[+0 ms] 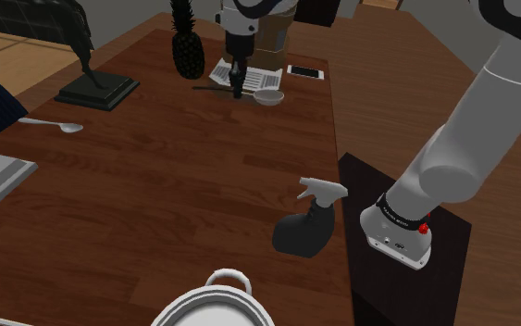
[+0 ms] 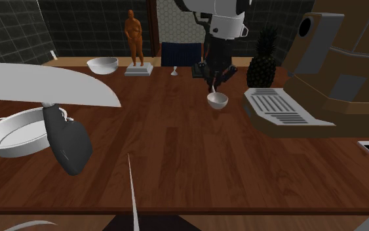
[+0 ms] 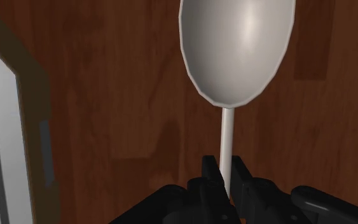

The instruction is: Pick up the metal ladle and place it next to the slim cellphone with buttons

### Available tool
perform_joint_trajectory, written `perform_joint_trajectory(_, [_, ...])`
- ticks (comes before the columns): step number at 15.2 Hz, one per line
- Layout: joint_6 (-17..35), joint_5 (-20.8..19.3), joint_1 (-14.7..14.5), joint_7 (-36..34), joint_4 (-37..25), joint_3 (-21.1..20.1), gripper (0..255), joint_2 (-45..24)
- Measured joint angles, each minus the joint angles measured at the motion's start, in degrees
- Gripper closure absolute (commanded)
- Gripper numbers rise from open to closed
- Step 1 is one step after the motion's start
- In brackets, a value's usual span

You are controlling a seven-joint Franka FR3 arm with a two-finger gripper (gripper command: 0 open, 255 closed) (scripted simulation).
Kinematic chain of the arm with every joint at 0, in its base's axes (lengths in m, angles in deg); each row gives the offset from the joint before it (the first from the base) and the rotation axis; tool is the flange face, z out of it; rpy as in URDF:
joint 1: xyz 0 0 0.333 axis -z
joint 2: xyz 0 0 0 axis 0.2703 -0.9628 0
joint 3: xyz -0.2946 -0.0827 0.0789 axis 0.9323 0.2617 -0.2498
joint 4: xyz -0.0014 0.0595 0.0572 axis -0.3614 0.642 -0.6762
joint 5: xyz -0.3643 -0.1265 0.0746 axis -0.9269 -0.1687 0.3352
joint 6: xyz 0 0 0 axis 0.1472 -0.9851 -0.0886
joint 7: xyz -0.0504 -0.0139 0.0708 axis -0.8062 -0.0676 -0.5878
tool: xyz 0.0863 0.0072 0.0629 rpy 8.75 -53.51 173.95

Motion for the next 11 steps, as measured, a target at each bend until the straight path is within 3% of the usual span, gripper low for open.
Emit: perform_joint_trajectory(11, [-0.34,0.06,7.69,14.65,6.87,6.94,255,6.08])
